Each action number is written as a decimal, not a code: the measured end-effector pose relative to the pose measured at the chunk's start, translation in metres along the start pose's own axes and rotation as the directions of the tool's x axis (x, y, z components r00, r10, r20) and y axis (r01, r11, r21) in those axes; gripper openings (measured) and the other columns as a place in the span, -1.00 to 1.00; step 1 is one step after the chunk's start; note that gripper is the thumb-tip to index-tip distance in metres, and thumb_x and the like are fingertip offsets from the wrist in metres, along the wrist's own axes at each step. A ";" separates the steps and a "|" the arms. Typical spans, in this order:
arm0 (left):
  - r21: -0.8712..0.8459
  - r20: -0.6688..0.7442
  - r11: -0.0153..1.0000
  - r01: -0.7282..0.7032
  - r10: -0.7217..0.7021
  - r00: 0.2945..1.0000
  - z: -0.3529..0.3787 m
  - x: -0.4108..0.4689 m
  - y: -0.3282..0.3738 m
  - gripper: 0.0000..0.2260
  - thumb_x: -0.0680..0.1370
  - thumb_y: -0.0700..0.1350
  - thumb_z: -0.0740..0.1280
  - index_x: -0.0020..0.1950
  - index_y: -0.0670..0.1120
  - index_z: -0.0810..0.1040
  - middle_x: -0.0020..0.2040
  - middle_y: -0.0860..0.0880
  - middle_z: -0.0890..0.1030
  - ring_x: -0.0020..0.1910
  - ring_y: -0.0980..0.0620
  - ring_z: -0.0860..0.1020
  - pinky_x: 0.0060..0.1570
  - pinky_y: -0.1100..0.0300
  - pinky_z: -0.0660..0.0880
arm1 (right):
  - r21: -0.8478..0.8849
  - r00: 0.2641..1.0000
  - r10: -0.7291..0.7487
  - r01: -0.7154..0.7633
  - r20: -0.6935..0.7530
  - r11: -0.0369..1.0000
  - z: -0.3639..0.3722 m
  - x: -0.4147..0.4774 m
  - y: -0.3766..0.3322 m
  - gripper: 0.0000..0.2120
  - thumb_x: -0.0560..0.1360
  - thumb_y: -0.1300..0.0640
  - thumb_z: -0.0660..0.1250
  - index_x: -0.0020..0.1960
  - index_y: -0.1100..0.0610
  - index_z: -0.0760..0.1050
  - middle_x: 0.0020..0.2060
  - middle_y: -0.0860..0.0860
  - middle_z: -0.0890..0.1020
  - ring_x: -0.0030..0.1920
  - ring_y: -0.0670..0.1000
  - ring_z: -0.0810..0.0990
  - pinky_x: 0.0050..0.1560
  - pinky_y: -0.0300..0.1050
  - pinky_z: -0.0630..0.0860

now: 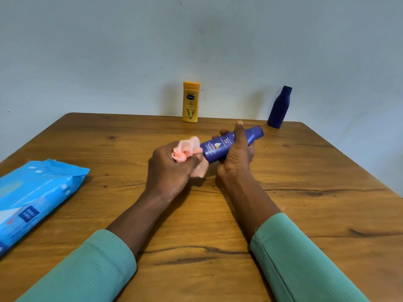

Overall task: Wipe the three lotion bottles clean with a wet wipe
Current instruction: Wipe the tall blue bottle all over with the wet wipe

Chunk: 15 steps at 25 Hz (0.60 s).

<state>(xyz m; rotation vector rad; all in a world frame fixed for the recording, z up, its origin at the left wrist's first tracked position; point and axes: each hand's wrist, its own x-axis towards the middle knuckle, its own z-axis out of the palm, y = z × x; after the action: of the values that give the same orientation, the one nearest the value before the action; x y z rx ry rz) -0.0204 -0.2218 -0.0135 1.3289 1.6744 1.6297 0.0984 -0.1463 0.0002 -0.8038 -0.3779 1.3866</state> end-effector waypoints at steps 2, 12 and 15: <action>-0.016 -0.149 0.999 -0.039 0.036 0.988 -0.013 0.008 0.006 -0.62 0.51 -0.03 0.54 0.31 -0.06 0.64 0.09 0.01 0.72 0.00 0.06 0.69 -0.10 0.07 0.70 | -0.281 0.946 -0.292 0.321 0.140 0.904 0.003 -0.010 -0.004 -0.79 0.59 -0.05 0.47 0.13 -0.07 0.47 -0.09 0.02 0.69 -0.04 0.03 0.71 0.10 0.04 0.69; 0.021 -0.075 0.863 -0.504 0.504 0.860 -0.030 -0.003 0.046 -0.65 0.58 0.09 0.45 0.20 -0.15 0.64 0.01 0.05 0.69 0.00 0.08 0.68 -0.12 0.37 0.59 | -0.469 0.532 -0.367 0.847 0.763 0.252 -0.007 -0.015 0.034 -0.60 0.55 0.13 0.46 0.32 -0.14 0.48 0.17 -0.09 0.62 0.20 0.00 0.59 0.21 0.28 0.58; 0.057 -0.034 0.935 -0.351 0.353 0.935 -0.027 0.000 0.037 -0.46 0.45 0.22 0.42 0.32 -0.07 0.63 0.14 0.05 0.71 0.08 0.08 0.69 -0.04 0.28 0.65 | -0.488 0.551 -0.349 0.834 0.758 0.257 -0.009 -0.011 0.037 -0.57 0.54 0.09 0.47 0.38 -0.06 0.49 0.21 -0.06 0.62 0.23 0.05 0.59 0.22 0.26 0.60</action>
<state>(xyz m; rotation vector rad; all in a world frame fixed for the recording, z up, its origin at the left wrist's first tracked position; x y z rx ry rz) -0.0314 -0.2413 0.0270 1.7094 1.5775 1.8331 0.0765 -0.1601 -0.0294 -0.8442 -1.7369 0.4963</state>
